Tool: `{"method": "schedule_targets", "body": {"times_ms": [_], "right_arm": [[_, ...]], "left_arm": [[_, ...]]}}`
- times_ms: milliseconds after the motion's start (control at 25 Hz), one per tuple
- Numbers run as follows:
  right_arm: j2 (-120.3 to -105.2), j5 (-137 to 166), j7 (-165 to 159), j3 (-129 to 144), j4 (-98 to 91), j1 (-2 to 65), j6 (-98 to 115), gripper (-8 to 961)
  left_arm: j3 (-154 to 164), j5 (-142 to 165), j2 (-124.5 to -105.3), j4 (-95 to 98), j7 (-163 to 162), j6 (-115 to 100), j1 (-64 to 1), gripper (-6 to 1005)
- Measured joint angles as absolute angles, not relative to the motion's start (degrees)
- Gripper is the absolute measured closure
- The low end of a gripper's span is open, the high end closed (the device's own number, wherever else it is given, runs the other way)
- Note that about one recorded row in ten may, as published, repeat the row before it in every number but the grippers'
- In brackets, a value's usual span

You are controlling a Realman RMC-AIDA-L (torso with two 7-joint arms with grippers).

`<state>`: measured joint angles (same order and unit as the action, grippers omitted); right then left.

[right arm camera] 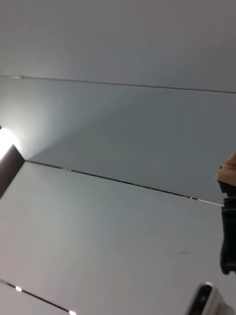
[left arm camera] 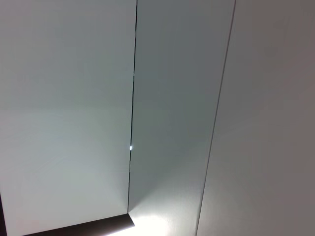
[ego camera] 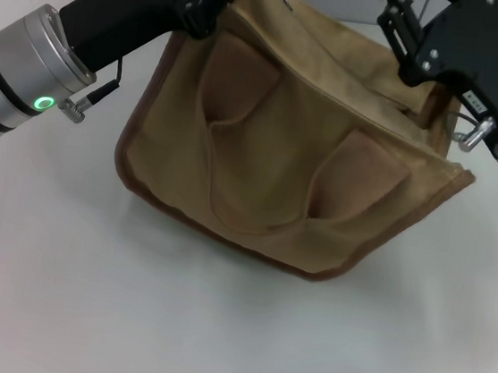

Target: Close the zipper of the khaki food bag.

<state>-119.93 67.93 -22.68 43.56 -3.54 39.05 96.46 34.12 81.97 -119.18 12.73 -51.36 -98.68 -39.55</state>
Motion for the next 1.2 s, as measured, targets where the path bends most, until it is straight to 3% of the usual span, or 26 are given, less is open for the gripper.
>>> {"method": "schedule_targets", "body": {"times_ms": [160, 440, 720, 1200], "right_arm": [[-119.91, 68.2, -19.5, 43.9, -2.1, 39.4, 96.3, 639], [-119.88, 69.0, -19.1, 45.7, -0.8, 39.5, 95.9, 465], [-119.88, 69.3, -16.6, 47.1, -0.8, 40.1, 93.7, 386], [-119.88, 69.4, -16.1, 47.2, -0.7, 43.5, 89.7, 393]], "left_arm": [[34.2, 82.0, -119.18, 12.7, -51.6, -98.7, -39.5, 980], [34.2, 82.0, -119.18, 12.6, -51.8, -98.5, -40.3, 980], [34.3, 82.0, -119.18, 11.9, -51.7, -97.7, -41.6, 980], [34.4, 82.0, -119.18, 11.5, -51.3, -95.8, -42.7, 980]]}}
